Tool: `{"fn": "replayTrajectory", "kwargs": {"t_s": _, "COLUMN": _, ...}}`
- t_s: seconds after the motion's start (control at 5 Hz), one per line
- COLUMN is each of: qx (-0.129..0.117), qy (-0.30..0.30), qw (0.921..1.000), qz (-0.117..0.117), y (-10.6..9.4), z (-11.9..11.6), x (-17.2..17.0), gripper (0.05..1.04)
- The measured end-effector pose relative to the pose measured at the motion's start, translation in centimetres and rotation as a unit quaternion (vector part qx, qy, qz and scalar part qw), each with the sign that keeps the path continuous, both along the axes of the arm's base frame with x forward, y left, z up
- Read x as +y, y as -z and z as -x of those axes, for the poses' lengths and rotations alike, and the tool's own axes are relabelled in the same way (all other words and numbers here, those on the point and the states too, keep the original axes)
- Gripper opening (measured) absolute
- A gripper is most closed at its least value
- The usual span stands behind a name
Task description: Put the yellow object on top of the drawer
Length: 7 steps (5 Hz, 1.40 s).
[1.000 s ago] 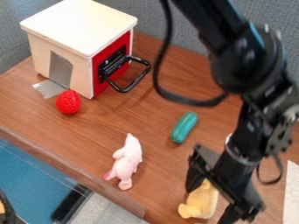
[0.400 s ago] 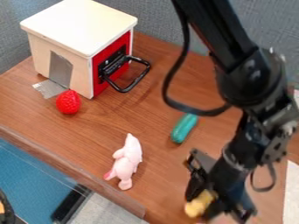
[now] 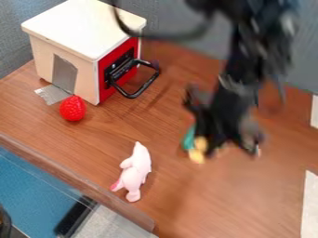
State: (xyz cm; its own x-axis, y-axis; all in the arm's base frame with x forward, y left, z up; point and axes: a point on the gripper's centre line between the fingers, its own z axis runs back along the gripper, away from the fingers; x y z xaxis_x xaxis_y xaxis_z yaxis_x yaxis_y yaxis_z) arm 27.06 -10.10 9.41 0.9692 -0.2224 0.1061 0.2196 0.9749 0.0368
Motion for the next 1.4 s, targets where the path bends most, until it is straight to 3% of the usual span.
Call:
{"fn": "replayTrajectory", "kwargs": {"t_s": 0.2, "qx": -0.024, "qy": -0.032, "qw": 0.9992, "qz": 0.006, "y": -3.4, "z": -1.4, "x": 4.2, "gripper": 0.100}}
{"fn": "replayTrajectory", "kwargs": {"t_s": 0.6, "qx": -0.046, "qy": -0.107, "qw": 0.9932, "qz": 0.010, "y": -6.7, "z": -3.7, "x": 12.9, "gripper": 0.097}}
{"fn": "replayTrajectory", "kwargs": {"t_s": 1.0, "qx": -0.041, "qy": -0.138, "qw": 0.9894, "qz": -0.017, "y": -5.9, "z": -6.1, "x": 20.0, "gripper": 0.096}}
{"fn": "replayTrajectory", "kwargs": {"t_s": 1.4, "qx": -0.003, "qy": -0.159, "qw": 0.9871, "qz": -0.019, "y": -2.5, "z": -7.2, "x": 25.1, "gripper": 0.096}}
